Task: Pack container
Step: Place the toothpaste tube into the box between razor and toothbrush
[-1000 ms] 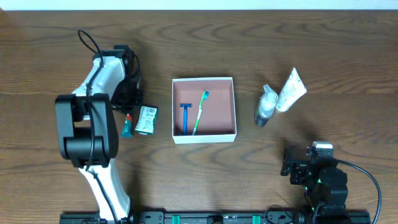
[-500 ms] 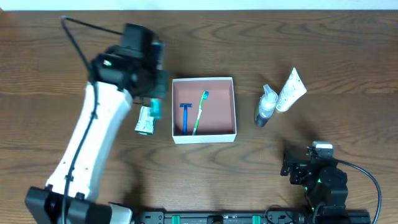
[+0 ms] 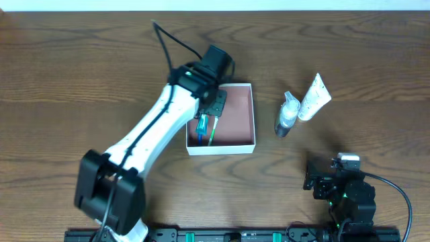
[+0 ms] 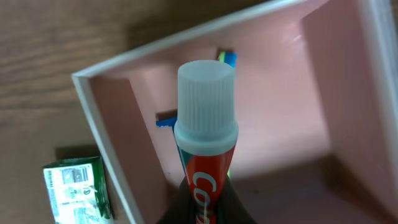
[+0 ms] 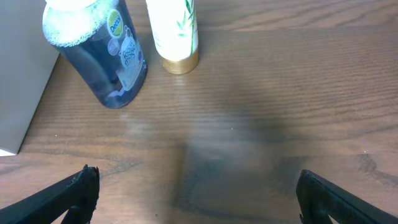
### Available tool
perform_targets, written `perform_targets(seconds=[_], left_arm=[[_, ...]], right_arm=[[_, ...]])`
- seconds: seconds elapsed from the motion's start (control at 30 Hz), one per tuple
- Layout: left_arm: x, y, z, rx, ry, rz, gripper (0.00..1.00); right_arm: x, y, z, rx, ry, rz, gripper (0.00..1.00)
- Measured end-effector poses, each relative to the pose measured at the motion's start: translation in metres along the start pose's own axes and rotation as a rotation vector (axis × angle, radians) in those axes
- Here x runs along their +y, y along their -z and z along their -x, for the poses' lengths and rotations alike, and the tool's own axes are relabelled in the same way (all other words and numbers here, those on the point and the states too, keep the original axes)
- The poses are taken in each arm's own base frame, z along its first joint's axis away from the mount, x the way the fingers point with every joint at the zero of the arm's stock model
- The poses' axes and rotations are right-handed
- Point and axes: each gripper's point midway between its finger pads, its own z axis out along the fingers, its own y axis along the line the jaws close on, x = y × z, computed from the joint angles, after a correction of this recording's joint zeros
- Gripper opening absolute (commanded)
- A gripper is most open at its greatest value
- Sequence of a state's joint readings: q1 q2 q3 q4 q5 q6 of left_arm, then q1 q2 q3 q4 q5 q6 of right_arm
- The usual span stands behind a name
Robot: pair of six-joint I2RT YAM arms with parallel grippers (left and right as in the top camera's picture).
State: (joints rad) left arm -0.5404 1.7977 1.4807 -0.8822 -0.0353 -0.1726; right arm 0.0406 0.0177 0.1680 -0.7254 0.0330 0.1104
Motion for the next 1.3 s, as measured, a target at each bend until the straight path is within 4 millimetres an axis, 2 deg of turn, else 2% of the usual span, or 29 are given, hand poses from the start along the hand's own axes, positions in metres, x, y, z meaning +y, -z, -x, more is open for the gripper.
perform_targets(seconds=[0.1,0.3,0.43,0.53,0.6,0.83,0.97,1.1,1.2,1.3], left_arm=[[-0.002,-0.011,-0.005,0.03,0.001,0.026,0.06],[-0.003,-0.02,-0.009,0.04,0.009,0.053,0.06],[0.004,-0.039,-0.027,0.094,0.022,0.09,0.08],[0.008,-0.054,-0.042,0.136,0.023,0.11,0.17],[0.009,-0.061,-0.046,0.144,0.027,0.116,0.3],[0.006,-0.062,-0.038,0.113,0.043,0.107,0.37],[0.006,-0.056,-0.038,0.127,0.043,0.108,0.37],[0.001,-0.037,-0.024,0.1,0.048,0.081,0.38],[-0.001,-0.008,-0.011,0.044,0.056,0.055,0.38],[-0.004,0.033,0.009,-0.082,0.072,0.007,0.38]], right_arm=[[0.0,0.0,0.0,0.0,0.0,0.0,0.99],[0.0,0.0,0.0,0.0,0.0,0.0,0.99],[0.0,0.0,0.0,0.0,0.0,0.0,0.99],[0.0,0.0,0.0,0.0,0.0,0.0,0.99],[0.0,0.0,0.0,0.0,0.0,0.0,0.99],[0.0,0.0,0.0,0.0,0.0,0.0,0.99],[0.0,0.0,0.0,0.0,0.0,0.0,0.99],[0.0,0.0,0.0,0.0,0.0,0.0,0.99],[0.0,0.0,0.0,0.0,0.0,0.0,0.99],[0.0,0.0,0.0,0.0,0.0,0.0,0.99]])
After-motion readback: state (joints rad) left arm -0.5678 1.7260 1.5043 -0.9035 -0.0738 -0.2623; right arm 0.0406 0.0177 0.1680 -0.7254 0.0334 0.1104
